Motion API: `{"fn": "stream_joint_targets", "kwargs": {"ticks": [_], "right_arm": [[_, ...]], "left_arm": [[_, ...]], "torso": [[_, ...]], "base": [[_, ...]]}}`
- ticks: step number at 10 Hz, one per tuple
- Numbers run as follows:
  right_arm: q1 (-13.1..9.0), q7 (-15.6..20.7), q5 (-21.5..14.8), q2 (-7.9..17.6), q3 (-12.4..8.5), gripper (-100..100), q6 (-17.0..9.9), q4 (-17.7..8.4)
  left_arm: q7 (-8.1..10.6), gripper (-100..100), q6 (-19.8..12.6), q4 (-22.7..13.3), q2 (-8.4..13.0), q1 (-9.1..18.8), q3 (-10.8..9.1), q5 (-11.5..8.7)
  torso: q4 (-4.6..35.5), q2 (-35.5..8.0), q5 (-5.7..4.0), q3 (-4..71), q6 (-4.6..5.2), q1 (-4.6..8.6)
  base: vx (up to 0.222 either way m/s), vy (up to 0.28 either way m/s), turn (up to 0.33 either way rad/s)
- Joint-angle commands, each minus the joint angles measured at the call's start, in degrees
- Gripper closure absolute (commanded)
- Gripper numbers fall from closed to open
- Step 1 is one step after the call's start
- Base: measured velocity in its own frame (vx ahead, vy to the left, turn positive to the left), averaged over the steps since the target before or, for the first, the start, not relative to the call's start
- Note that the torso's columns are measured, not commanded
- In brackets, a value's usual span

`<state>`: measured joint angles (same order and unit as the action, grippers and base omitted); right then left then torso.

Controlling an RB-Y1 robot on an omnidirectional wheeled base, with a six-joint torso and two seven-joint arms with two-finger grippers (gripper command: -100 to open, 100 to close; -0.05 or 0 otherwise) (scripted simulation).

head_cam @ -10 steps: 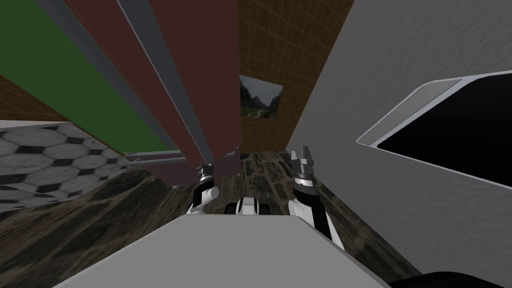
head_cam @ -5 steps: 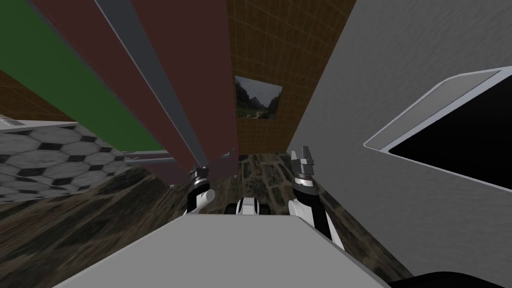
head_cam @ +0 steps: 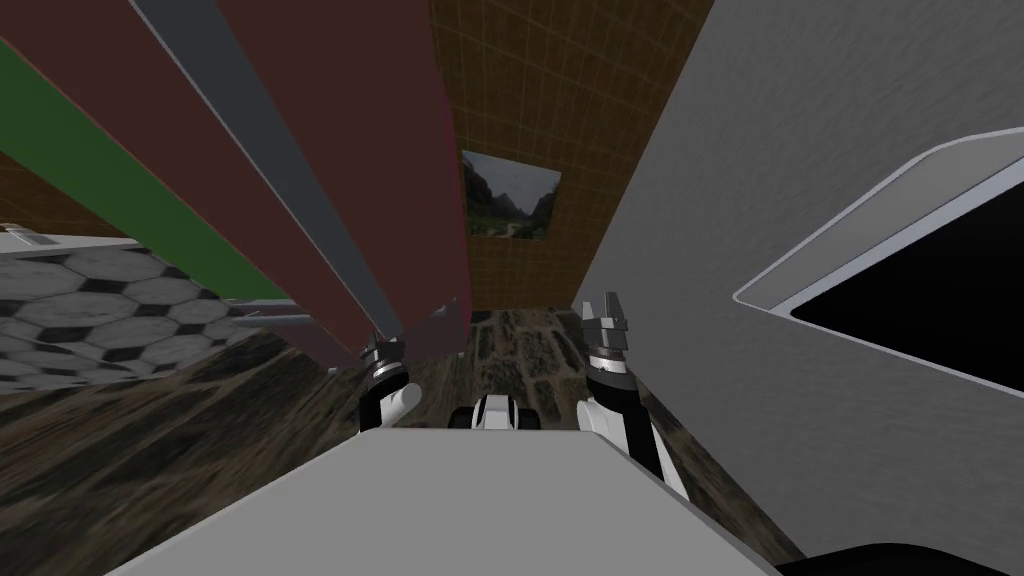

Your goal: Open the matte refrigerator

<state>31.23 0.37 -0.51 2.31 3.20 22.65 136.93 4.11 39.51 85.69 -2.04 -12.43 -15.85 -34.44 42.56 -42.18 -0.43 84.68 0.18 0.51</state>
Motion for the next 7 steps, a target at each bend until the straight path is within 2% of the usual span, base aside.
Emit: {"fn": "stream_joint_targets", "kwargs": {"ticks": [1, 2, 4, 5, 7], "right_arm": [[0.0, 0.0, 0.0, 0.0, 0.0, 0, 0.0, 0.0], [0.0, 0.0, 0.0, 0.0, 0.0, 0, 0.0, 0.0], [0.0, 0.0, 0.0, 0.0, 0.0, 0, 0.0, 0.0], [0.0, 0.0, 0.0, 0.0, 0.0, 0, 0.0, 0.0], [0.0, 0.0, 0.0, 0.0, 0.0, 0, 0.0, 0.0]], "left_arm": [[-1.07, 100, 0.7, 1.6, 0.1, -0.2, -1.32, -1.3], [-2.01, -100, -2.2, 3.3, -0.2, -0.7, -2.03, -2.3], [-3.14, -100, -4.8, 5.5, -0.3, -0.5, -2.71, -3.2], [-3.14, -100, -4.8, 5.5, -0.3, -0.5, -2.71, -3.2], [-4.27, -100, -7.3, 7.8, -0.4, -0.4, -3.39, -4.1]], "torso": [[0.1, -0.1, -0.09, -0.1, -0.02, 0.05], [0.1, -0.3, -0.02, -0.2, 0.20, -0.05], [0.0, -0.3, 0.29, -0.2, -0.16, -0.92], [0.1, -0.3, 0.16, -0.1, -0.22, -0.84], [0.0, -0.3, 0.13, -0.2, -0.21, -0.29]], "base": [[0.049, -0.222, 0.067], [0.009, -0.100, 0.062], [-0.014, -0.018, 0.047], [-0.001, 0.025, 0.019], [0.009, 0.012, 0.033]]}}
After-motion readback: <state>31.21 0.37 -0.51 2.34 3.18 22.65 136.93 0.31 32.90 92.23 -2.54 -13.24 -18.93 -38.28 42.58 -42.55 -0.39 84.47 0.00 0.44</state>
